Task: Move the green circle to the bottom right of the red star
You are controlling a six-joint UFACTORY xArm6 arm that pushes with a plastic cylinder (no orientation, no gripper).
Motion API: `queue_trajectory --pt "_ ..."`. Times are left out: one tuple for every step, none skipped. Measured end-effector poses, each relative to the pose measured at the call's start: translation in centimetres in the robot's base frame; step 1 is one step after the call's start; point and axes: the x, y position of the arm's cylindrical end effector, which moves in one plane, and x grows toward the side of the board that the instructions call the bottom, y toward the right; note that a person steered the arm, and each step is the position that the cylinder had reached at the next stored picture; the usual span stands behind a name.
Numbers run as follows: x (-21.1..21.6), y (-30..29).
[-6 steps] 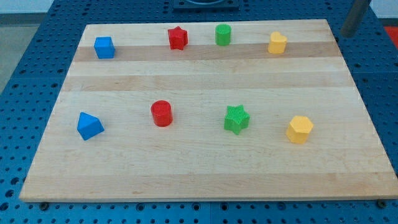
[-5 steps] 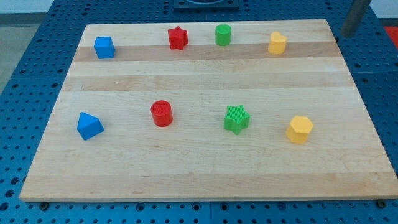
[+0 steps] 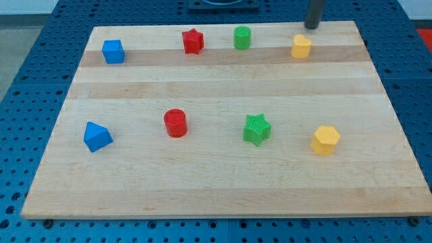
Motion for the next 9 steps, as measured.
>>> queue_trajectory --pt "0.0 -5.0" --pt "0.0 -10.5" --pt "0.1 -15.1" --pt "0.1 -18.7" --pt "0.1 -19.5" --pt "-0.3 -19.2" --pt "-0.5 -12.1" --pt "-0.5 -11.3" --pt "-0.5 -11.3"
